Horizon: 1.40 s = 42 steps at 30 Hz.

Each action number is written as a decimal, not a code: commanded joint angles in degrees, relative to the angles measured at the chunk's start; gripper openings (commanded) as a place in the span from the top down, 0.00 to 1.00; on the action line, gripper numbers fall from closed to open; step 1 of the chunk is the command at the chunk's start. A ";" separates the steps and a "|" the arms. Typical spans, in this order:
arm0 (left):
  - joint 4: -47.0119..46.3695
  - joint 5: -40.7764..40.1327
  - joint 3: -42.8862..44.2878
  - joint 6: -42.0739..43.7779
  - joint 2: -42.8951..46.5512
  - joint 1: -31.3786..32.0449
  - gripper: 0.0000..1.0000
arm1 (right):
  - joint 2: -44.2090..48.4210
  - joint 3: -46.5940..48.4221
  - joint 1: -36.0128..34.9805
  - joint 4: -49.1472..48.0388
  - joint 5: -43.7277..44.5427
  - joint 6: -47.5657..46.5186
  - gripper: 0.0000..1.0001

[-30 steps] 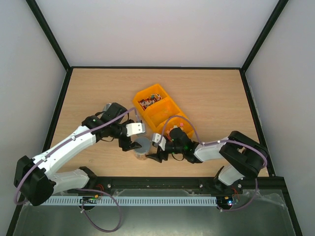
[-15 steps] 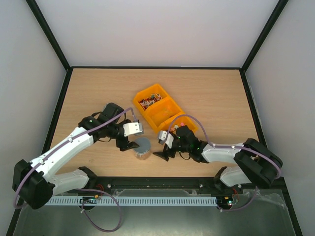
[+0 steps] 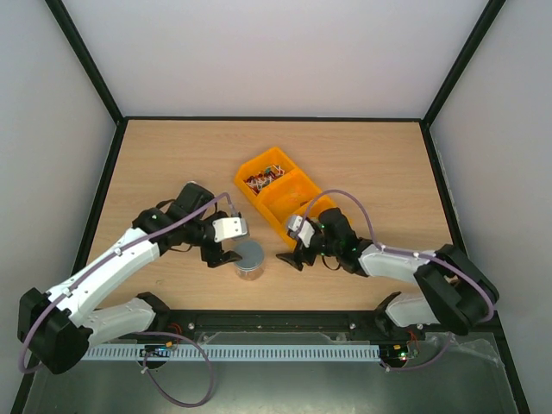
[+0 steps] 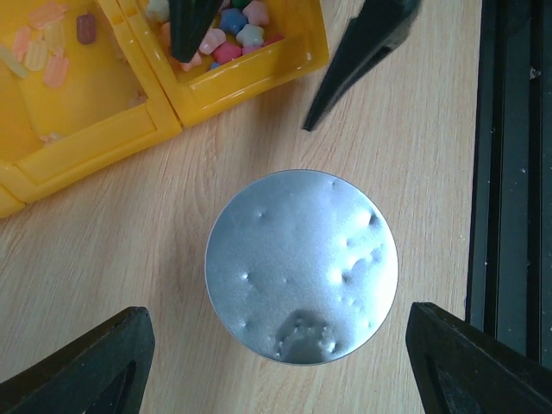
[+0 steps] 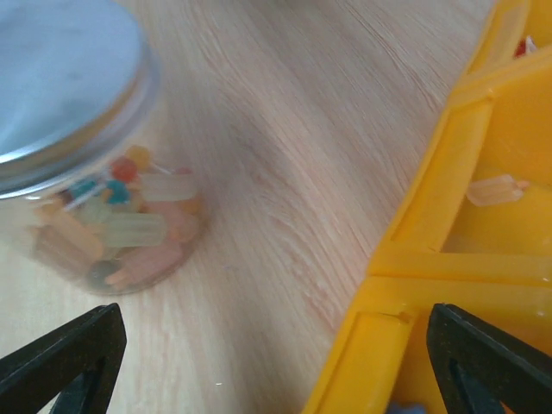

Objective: Pack the candies

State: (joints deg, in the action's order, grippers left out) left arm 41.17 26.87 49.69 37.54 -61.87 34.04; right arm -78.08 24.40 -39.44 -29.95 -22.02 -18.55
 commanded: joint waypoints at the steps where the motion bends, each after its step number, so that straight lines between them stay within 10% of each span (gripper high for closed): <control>1: 0.63 1.14 -0.56 0.59 1.62 -0.20 0.17 | 6.06 -4.38 -2.33 -3.39 -5.78 2.37 0.03; 27: -7.81 -5.53 -8.40 -0.45 3.56 8.15 0.10 | -15.30 1.04 -15.71 -27.86 0.08 9.75 0.01; 42: -12.85 -6.32 -13.70 7.23 8.57 12.05 0.46 | -18.85 1.98 -15.97 -30.25 -0.52 10.28 0.02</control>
State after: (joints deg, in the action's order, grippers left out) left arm 30.26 20.34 37.65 41.08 -55.35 44.51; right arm -96.03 24.95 -54.89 -57.04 -22.06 -8.49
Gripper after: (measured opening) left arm 0.587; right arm 0.995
